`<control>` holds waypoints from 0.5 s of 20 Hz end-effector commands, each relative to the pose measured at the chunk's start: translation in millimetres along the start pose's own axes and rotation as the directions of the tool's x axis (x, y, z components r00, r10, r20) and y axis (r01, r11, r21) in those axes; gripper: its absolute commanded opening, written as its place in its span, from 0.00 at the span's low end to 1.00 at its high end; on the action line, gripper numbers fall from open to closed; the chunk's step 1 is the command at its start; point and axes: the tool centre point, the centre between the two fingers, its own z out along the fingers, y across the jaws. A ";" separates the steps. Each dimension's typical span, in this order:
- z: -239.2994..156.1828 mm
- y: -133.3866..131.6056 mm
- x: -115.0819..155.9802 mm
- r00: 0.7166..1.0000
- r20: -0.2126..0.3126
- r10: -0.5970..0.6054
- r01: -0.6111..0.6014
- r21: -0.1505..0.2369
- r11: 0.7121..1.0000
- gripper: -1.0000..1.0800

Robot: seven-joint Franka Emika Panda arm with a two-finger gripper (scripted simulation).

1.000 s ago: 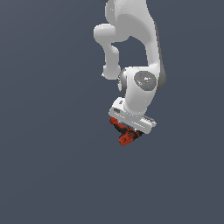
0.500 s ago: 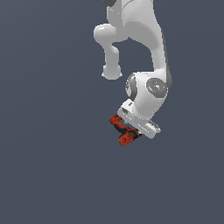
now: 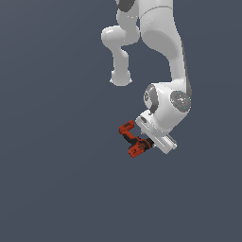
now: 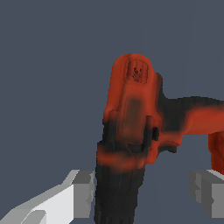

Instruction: Pick up the object and move it to a goal position.

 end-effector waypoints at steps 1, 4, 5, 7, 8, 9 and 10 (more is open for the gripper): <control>4.2 -4.0 -6.6 0.999 -0.005 0.047 -0.047 -0.009 0.999 0.81; 8.4 -7.8 -13.3 0.996 -0.011 0.093 -0.093 -0.018 0.996 0.81; 9.6 -8.9 -15.2 0.994 -0.013 0.106 -0.106 -0.020 0.994 0.81; 11.8 -10.8 -18.7 0.991 -0.017 0.129 -0.130 -0.024 0.991 0.81; 12.7 -11.7 -20.2 0.990 -0.019 0.140 -0.140 -0.026 0.990 0.81; 13.6 -12.4 -21.6 0.989 -0.021 0.149 -0.149 -0.027 0.988 0.81; 14.4 -13.1 -22.8 0.987 -0.022 0.157 -0.158 -0.029 0.987 0.81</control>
